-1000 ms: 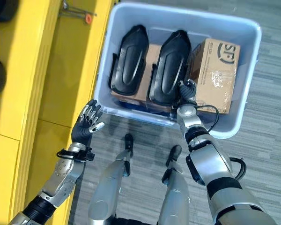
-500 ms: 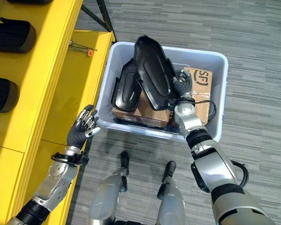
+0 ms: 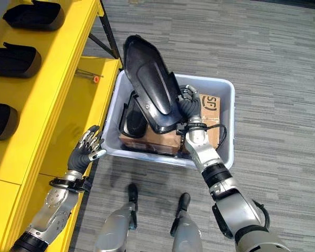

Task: Move parts from the plastic box to the shelf.

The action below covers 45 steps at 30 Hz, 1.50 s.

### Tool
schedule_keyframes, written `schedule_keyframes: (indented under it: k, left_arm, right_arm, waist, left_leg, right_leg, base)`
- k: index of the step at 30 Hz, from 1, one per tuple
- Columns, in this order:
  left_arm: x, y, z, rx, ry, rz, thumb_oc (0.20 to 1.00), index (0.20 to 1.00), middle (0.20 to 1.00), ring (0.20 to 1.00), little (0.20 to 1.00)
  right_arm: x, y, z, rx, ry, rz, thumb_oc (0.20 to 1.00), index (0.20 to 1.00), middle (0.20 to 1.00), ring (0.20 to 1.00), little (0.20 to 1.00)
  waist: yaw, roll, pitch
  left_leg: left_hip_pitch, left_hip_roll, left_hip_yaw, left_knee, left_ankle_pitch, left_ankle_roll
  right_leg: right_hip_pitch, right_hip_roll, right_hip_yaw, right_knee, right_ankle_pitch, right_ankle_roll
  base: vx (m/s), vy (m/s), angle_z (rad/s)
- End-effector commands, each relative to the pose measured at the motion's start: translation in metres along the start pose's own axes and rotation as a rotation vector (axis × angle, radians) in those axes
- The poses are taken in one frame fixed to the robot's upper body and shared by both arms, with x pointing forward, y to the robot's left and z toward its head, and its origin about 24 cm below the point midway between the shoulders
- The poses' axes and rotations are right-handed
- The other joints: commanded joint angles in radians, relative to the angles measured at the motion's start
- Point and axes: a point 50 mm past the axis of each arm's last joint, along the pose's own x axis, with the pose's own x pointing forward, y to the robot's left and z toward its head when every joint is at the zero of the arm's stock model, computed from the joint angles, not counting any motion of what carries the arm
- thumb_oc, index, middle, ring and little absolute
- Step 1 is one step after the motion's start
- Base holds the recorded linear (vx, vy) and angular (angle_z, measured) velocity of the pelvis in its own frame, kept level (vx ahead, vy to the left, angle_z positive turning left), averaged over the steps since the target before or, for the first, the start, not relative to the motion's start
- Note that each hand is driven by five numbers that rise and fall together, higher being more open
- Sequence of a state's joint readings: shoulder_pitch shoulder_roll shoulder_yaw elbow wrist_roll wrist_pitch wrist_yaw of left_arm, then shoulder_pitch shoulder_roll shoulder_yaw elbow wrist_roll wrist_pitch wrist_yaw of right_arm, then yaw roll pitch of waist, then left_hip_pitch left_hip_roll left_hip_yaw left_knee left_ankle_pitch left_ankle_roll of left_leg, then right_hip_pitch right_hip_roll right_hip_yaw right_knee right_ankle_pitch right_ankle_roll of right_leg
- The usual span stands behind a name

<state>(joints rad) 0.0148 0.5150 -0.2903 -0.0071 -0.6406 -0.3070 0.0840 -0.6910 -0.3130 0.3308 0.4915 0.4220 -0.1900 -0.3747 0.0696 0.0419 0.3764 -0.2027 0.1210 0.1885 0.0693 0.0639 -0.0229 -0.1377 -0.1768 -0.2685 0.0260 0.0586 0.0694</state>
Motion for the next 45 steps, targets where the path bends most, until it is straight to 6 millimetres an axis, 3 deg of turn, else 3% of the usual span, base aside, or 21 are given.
schedule_keyframes:
  k: [1,8,10,18,20,24,26,27,32,35,36,39,40,45]
  left_arm:
    - [-0.005,0.001,0.009,0.027,-0.042,-0.032,1.000,1.000,1.000,1.000,1.000]
    - [-0.014,0.015,0.003,0.038,-0.016,0.044,1.000,1.000,1.000,1.000,1.000]
    - [-0.020,0.023,0.000,0.044,0.003,0.090,1.000,1.000,1.000,1.000,1.000]
    - [-0.031,0.030,-0.003,0.044,0.028,0.123,1.000,1.000,1.000,1.000,1.000]
    - [-0.033,0.031,-0.005,0.035,0.032,0.138,1.000,1.000,1.000,1.000,1.000]
    - [-0.039,0.031,-0.012,0.024,0.058,0.162,1.000,1.000,1.000,1.000,1.000]
    - [-0.037,0.031,-0.016,0.032,0.073,0.162,1.000,1.000,1.000,1.000,1.000]
    - [-0.030,0.028,-0.015,0.039,0.061,0.146,1.000,1.000,1.000,1.000,1.000]
    - [-0.018,0.018,-0.006,0.012,0.008,0.109,1.000,1.000,1.000,1.000,1.000]
    - [-0.015,0.015,-0.002,0.009,-0.016,0.095,1.000,1.000,1.000,1.000,1.000]
    - [-0.017,0.017,-0.002,0.003,-0.017,0.104,1.000,1.000,1.000,1.000,1.000]
    - [-0.020,0.020,-0.001,0.008,-0.013,0.111,1.000,1.000,1.000,1.000,1.000]
    - [-0.020,0.027,0.005,0.040,-0.025,0.117,1.000,1.000,1.000,1.000,1.000]
    - [-0.023,0.033,0.009,0.072,-0.038,0.138,1.000,1.000,1.000,1.000,1.000]
  right_arm:
    - [0.002,0.006,0.024,0.162,-0.137,0.024,0.200,0.200,0.200,0.200,0.200]
    - [-0.019,0.015,0.017,0.315,-0.126,0.072,0.200,0.200,0.200,0.200,0.200]
    - [-0.029,0.021,0.012,0.413,-0.103,0.112,0.200,0.200,0.200,0.200,0.200]
    - [-0.032,0.032,0.016,0.401,-0.116,0.177,0.200,0.200,0.200,0.200,0.200]
    - [-0.030,0.034,0.019,0.385,-0.122,0.189,0.200,0.200,0.200,0.200,0.200]
    - [-0.024,0.038,0.029,0.390,-0.160,0.216,0.200,0.200,0.200,0.200,0.200]
    - [-0.024,0.029,0.032,0.377,-0.182,0.199,0.200,0.200,0.200,0.200,0.200]
    - [-0.025,0.021,0.033,0.366,-0.195,0.177,0.200,0.200,0.200,0.200,0.200]
    - [-0.028,0.021,0.031,0.359,-0.192,0.160,0.200,0.200,0.200,0.200,0.200]
    - [-0.028,0.022,0.026,0.361,-0.173,0.136,0.200,0.200,0.200,0.200,0.200]
    - [-0.029,0.023,0.026,0.369,-0.166,0.142,0.200,0.200,0.200,0.200,0.200]
    - [-0.032,0.027,0.023,0.412,-0.152,0.141,0.200,0.200,0.200,0.200,0.200]
    - [-0.033,0.025,0.020,0.411,-0.142,0.126,0.200,0.200,0.200,0.200,0.200]
    - [-0.036,0.030,0.013,0.422,-0.105,0.120,0.200,0.200,0.200,0.200,0.200]
  waist:
    - [0.022,-0.039,-0.088]
    - [0.022,-0.036,-0.118]
    - [0.025,-0.033,-0.131]
    - [0.033,-0.018,-0.139]
    - [0.038,-0.011,-0.136]
    - [0.065,0.007,-0.121]
    - [0.055,0.005,-0.123]
    - [0.034,-0.008,-0.126]
    - [0.043,-0.035,-0.114]
    - [0.036,-0.033,-0.115]
    - [0.029,-0.033,-0.122]
    - [0.040,-0.040,-0.128]
    - [0.058,-0.047,-0.129]
    - [0.099,-0.072,-0.139]
  left_leg:
    - [0.024,0.115,-0.072,0.030,-0.018,-0.100]
    - [0.054,0.130,-0.071,0.015,-0.008,-0.105]
    - [0.079,0.149,-0.076,0.009,0.001,-0.109]
    - [0.115,0.210,-0.091,0.002,0.035,-0.124]
    - [0.115,0.231,-0.102,-0.002,0.056,-0.130]
    - [0.083,0.259,-0.128,-0.086,0.175,-0.149]
    - [0.050,0.262,-0.045,-0.098,0.220,-0.143]
    - [0.048,0.276,0.059,-0.069,0.210,-0.156]
    - [0.106,0.278,-0.051,0.167,0.048,-0.131]
    - [0.156,0.240,-0.095,0.110,-0.035,-0.125]
    - [0.164,0.231,-0.078,0.085,-0.063,-0.118]
    - [0.169,0.201,-0.049,0.100,-0.112,-0.108]
    - [0.150,0.177,-0.049,0.125,-0.134,-0.108]
    - [0.123,0.115,-0.075,0.161,-0.171,-0.089]
  right_leg:
    - [-0.012,-0.140,0.063,0.078,0.018,0.126]
    - [0.011,-0.135,0.055,0.097,-0.004,0.121]
    - [0.026,-0.125,0.046,0.134,-0.034,0.113]
    - [0.035,-0.068,0.020,0.235,-0.118,0.083]
    - [0.029,-0.044,0.011,0.261,-0.140,0.069]
    - [0.012,-0.005,-0.049,0.270,-0.172,0.031]
    - [0.020,-0.030,-0.110,0.262,-0.179,0.021]
    - [0.032,-0.058,-0.159,0.262,-0.186,0.022]
    - [0.025,-0.123,-0.219,0.304,-0.157,0.012]
    - [0.029,-0.165,-0.243,0.334,-0.141,0.036]
    - [0.036,-0.176,-0.245,0.338,-0.129,0.043]
    - [0.043,-0.229,-0.251,0.339,-0.081,0.076]
    - [0.054,-0.273,-0.264,0.319,-0.041,0.099]
    - [0.095,-0.319,-0.288,0.271,0.008,0.129]
  base:
    - [0.00,0.000,0.00]
    - [0.00,-0.019,0.00]
    - [0.01,-0.091,0.05]
    - [-0.02,-0.095,0.03]
    - [-0.09,-0.147,0.01]
    - [-0.15,-0.137,0.15]
    - [-0.10,-0.068,0.64]
    - [-0.09,-0.070,1.15]
    - [-0.10,-0.025,1.10]
    - [-0.02,0.124,0.58]
    - [0.06,0.178,1.03]
    - [0.03,0.241,0.85]
    - [-0.02,0.224,0.47]
    - [0.01,0.171,0.23]
